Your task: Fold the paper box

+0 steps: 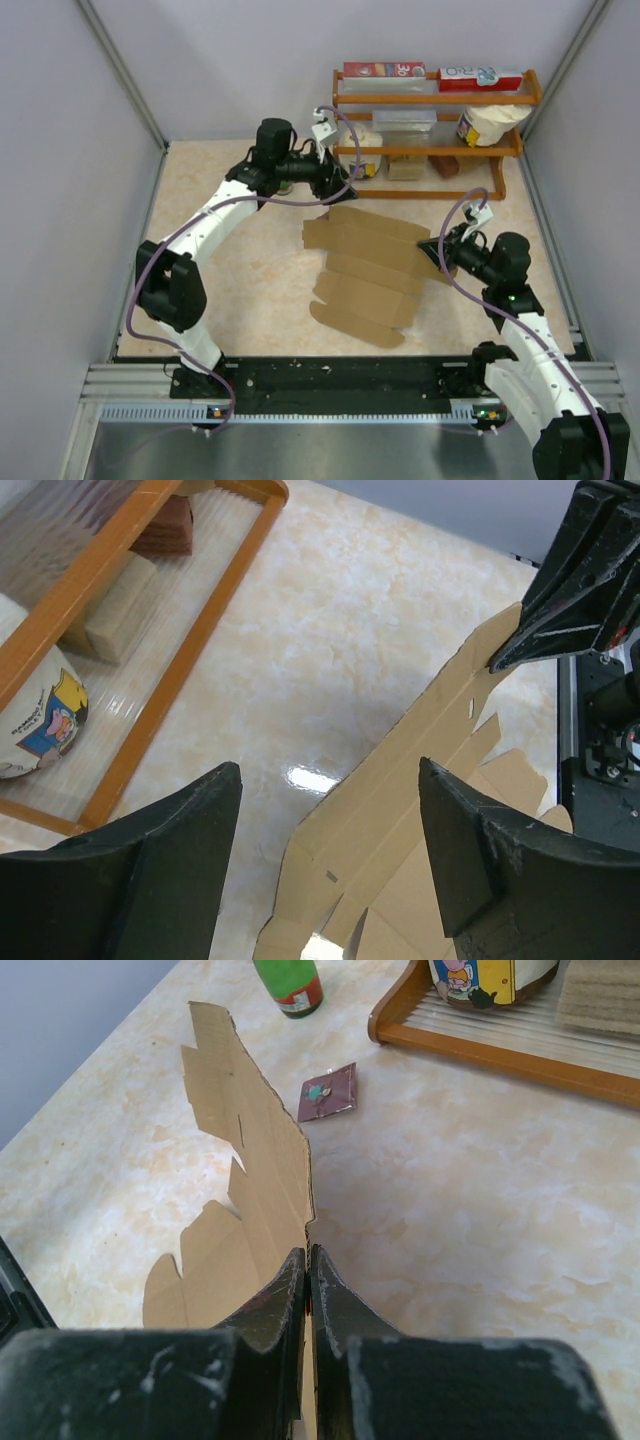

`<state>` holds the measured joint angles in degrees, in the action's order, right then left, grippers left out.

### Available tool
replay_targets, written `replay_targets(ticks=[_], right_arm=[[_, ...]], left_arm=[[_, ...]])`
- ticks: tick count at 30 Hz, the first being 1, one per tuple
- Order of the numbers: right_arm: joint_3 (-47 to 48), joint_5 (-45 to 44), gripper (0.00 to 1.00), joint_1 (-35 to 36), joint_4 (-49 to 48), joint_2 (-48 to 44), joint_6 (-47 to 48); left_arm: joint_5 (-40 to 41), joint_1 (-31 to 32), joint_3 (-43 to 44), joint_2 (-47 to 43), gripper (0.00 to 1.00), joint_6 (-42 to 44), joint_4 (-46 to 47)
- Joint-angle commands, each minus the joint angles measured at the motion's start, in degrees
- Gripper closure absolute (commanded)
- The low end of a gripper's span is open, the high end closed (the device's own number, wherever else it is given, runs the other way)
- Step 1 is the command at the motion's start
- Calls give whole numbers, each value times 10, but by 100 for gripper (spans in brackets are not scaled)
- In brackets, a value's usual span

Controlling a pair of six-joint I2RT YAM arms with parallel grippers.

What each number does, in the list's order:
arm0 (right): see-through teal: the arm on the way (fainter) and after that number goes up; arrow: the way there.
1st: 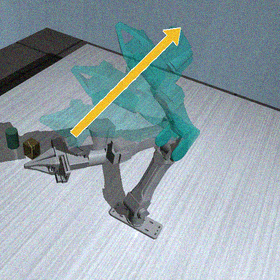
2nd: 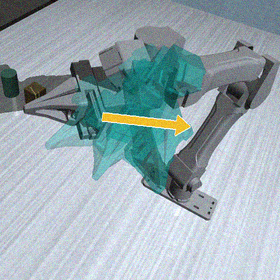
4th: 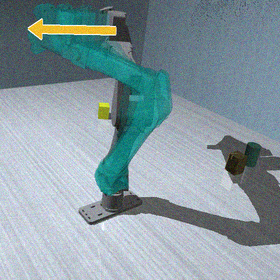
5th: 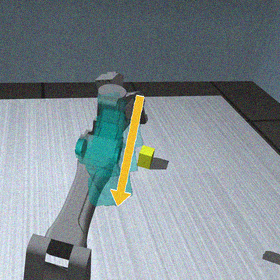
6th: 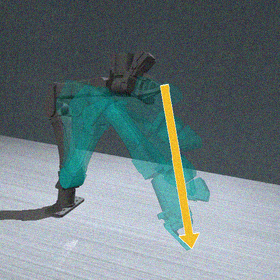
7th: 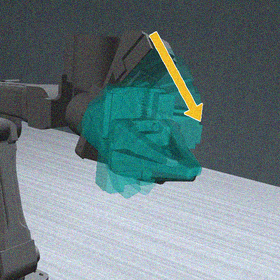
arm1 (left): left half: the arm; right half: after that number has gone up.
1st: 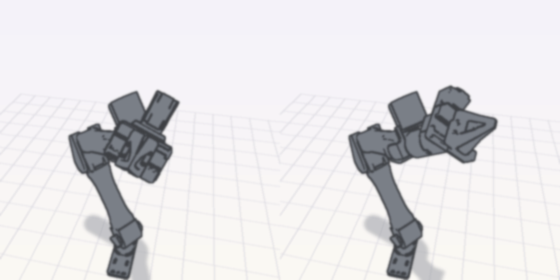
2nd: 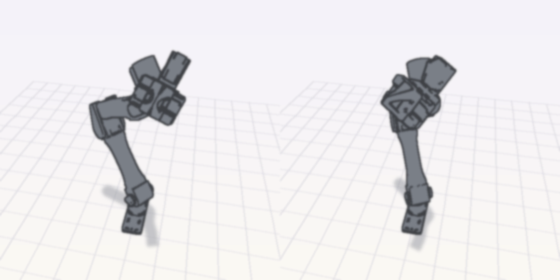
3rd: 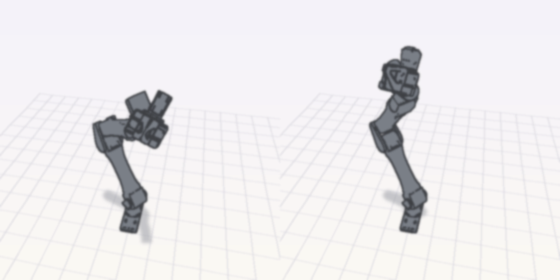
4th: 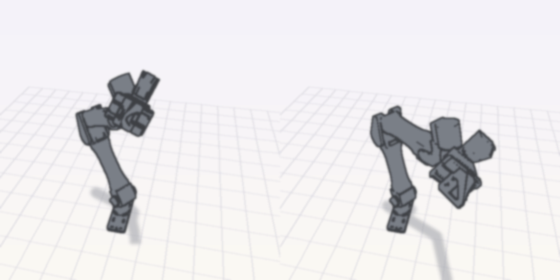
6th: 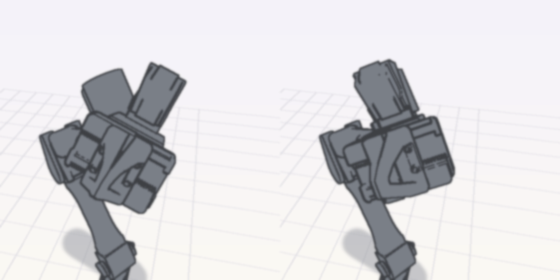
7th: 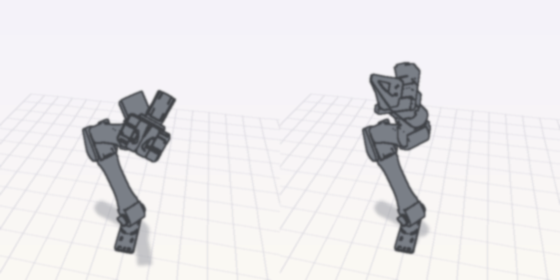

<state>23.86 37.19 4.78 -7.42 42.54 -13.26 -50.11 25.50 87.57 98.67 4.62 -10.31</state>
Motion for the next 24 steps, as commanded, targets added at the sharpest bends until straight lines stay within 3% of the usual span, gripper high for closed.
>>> replay_targets(ticks=[1,8,24], right_arm=[[9,15,100,4,-37,1,-5],[32,11,100,3,-26,8,-8],[40,3,100,6,-9,24,-11]], left_arm=[[-18,12,35,7,25,73,-55],[37,27,11,-12,25,95,-64],[41,27,1,-16,25,72,-28]])
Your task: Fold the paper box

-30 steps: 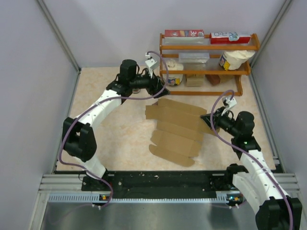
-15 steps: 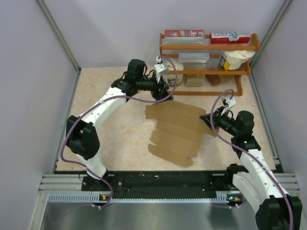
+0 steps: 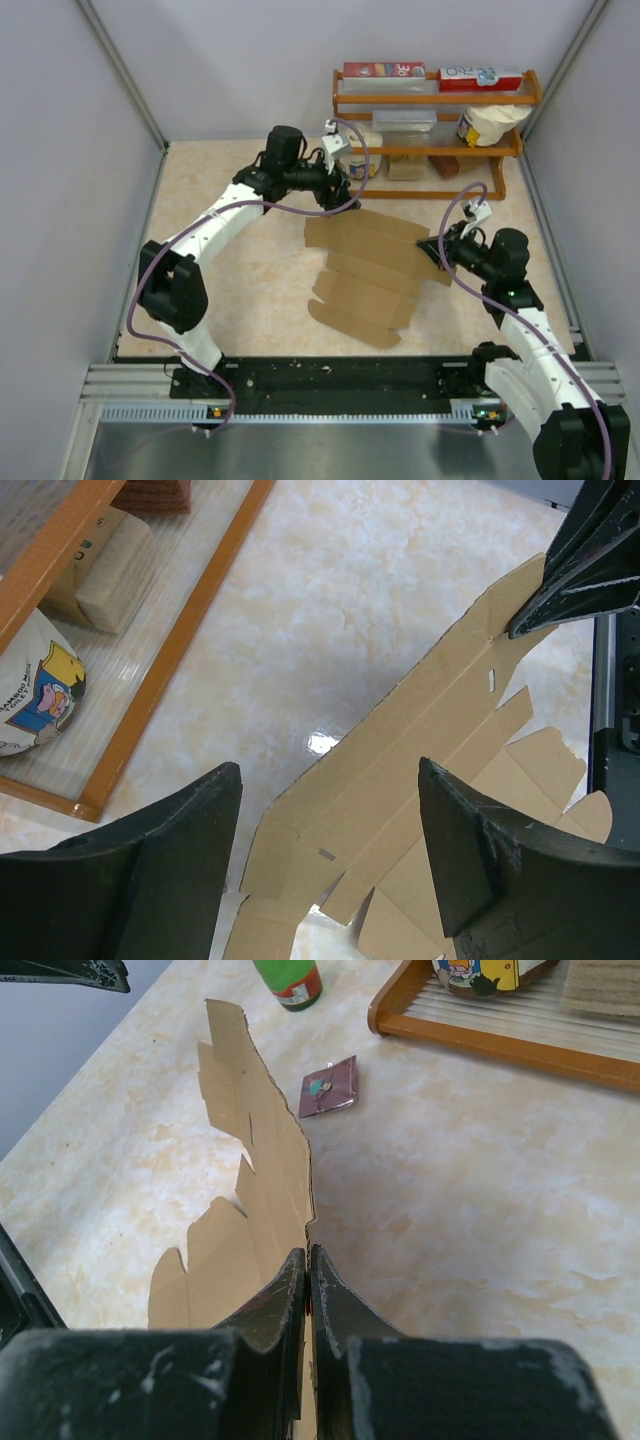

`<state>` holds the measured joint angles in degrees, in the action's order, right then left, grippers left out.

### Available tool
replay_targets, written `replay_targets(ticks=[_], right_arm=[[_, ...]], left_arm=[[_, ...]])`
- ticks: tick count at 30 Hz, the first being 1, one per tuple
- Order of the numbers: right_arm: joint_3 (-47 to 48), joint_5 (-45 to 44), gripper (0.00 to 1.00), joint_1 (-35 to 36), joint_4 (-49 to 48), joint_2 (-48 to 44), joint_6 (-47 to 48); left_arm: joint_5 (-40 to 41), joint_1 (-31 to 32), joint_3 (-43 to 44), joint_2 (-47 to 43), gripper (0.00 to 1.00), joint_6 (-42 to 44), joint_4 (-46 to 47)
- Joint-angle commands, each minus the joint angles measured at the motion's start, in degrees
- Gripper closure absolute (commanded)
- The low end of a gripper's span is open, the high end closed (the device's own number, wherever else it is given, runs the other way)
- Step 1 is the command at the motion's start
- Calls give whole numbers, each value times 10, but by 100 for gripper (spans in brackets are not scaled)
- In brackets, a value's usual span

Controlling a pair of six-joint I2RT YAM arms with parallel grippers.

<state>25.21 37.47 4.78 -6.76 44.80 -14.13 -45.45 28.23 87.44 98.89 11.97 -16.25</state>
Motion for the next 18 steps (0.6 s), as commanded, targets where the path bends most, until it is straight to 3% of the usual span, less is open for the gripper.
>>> replay_targets(ticks=[1,18], right_arm=[[26,-2,100,5,-16,2,-3],[34,-3,100,27,-4,15,6]], left_arm=[[-4,0,3,-18,25,1,32],[-20,0,53,12,25,92,-17]])
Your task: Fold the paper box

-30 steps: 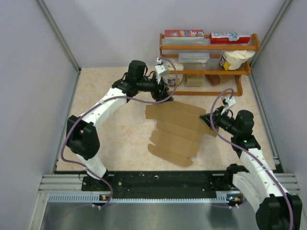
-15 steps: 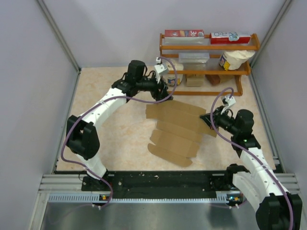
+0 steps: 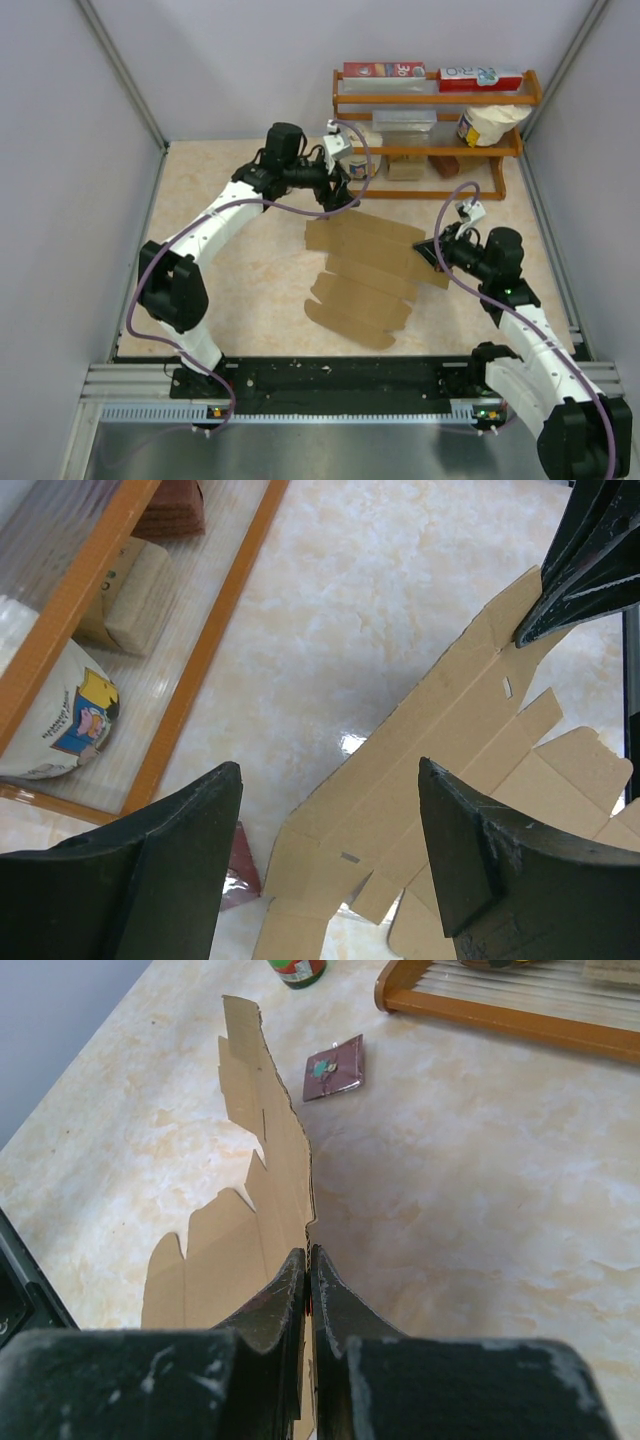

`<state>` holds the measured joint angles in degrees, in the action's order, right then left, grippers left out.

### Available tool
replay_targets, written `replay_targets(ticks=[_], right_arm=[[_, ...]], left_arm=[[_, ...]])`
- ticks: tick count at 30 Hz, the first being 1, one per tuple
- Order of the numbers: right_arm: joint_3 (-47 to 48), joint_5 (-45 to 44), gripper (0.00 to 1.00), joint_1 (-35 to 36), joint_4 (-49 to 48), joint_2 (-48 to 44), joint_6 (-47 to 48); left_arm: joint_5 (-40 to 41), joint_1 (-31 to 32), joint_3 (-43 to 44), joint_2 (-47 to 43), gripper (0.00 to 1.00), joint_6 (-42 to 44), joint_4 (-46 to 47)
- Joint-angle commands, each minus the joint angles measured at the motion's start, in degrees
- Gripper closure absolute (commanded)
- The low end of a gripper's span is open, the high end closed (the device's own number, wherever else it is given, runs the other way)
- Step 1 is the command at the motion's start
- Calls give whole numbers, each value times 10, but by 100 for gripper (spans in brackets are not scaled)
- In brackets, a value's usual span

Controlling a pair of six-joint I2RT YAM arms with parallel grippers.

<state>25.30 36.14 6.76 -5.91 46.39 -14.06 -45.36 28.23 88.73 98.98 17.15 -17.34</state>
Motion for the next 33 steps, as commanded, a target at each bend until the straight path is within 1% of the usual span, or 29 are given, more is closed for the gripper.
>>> replay_targets(ticks=[1,8,17,22,27,33], right_arm=[[34,11,100,9,-13,0,6],[27,17,100,12,-11,0,7],[29,36,100,15,-14,-1,6],[34,48,100,14,-14,-9,2],[39,46,100,14,-7,-19,-3],[34,43,100,15,-11,-16,-14]], left_arm=[[-23,0,46,15,25,49,-11],[-54,0,94,47,24,105,-70],[-89,0,146,84,23,128,-92],[-141,0,175,108,21,124,-112],[-141,0,151,95,18,107,-105],[-113,0,93,58,16,71,-52]])
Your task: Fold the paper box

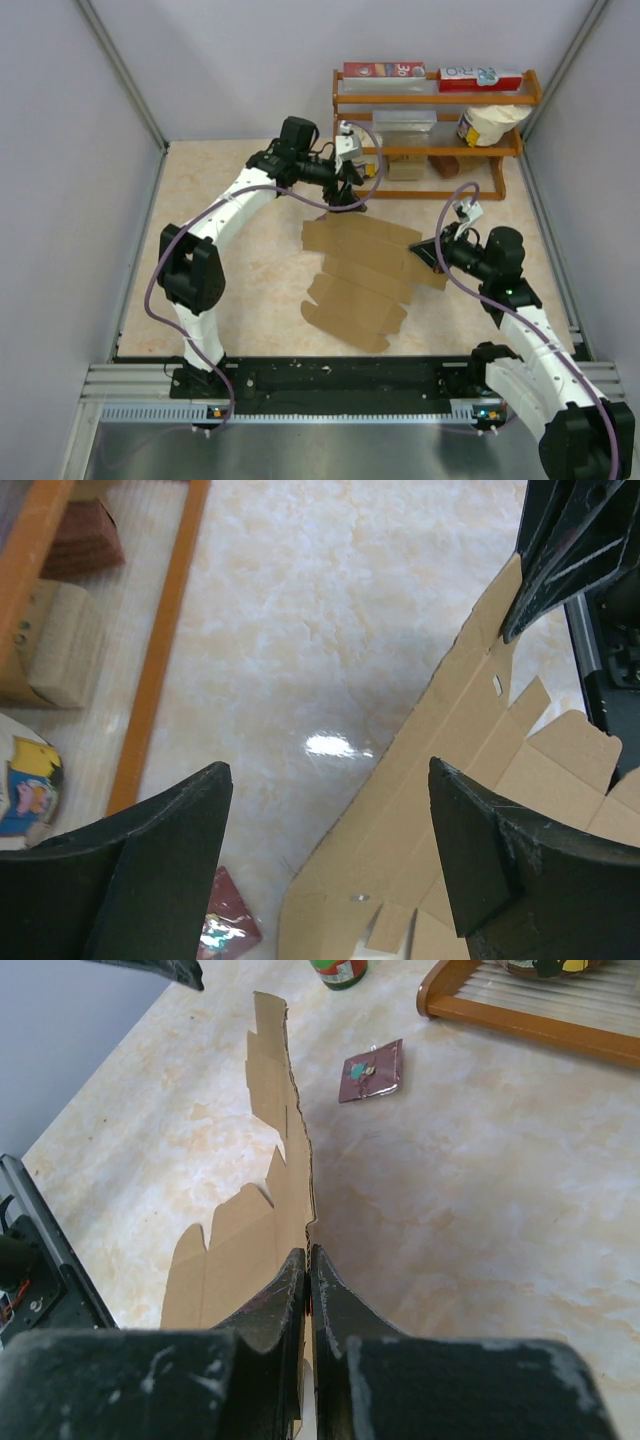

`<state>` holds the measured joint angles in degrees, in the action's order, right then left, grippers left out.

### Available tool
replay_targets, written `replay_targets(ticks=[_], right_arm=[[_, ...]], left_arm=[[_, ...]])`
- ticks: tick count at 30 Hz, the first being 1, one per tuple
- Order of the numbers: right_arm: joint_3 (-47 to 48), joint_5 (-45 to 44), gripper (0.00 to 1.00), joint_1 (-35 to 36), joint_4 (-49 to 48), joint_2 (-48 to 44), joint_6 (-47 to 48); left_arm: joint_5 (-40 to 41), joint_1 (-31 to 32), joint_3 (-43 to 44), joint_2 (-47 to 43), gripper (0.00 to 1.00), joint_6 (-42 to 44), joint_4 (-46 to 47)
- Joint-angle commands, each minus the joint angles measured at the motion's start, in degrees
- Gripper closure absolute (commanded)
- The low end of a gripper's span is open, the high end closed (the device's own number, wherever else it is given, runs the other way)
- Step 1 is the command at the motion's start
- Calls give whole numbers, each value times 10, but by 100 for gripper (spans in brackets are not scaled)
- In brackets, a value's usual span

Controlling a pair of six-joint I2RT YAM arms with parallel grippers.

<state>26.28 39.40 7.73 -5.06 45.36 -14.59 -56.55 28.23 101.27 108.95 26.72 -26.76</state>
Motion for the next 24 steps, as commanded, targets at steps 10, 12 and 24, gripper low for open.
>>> replay_targets(ticks=[10,12,24], right_arm=[[39,15,100,7,12,7,-1],[37,16,100,8,12,4,-4],[27,15,100,12,23,-10,-7]], left_arm=[[0,0,-49,-57,16,-35,57],[0,0,-49,-60,16,-36,55],[26,-1,-38,-59,17,-6,34]])
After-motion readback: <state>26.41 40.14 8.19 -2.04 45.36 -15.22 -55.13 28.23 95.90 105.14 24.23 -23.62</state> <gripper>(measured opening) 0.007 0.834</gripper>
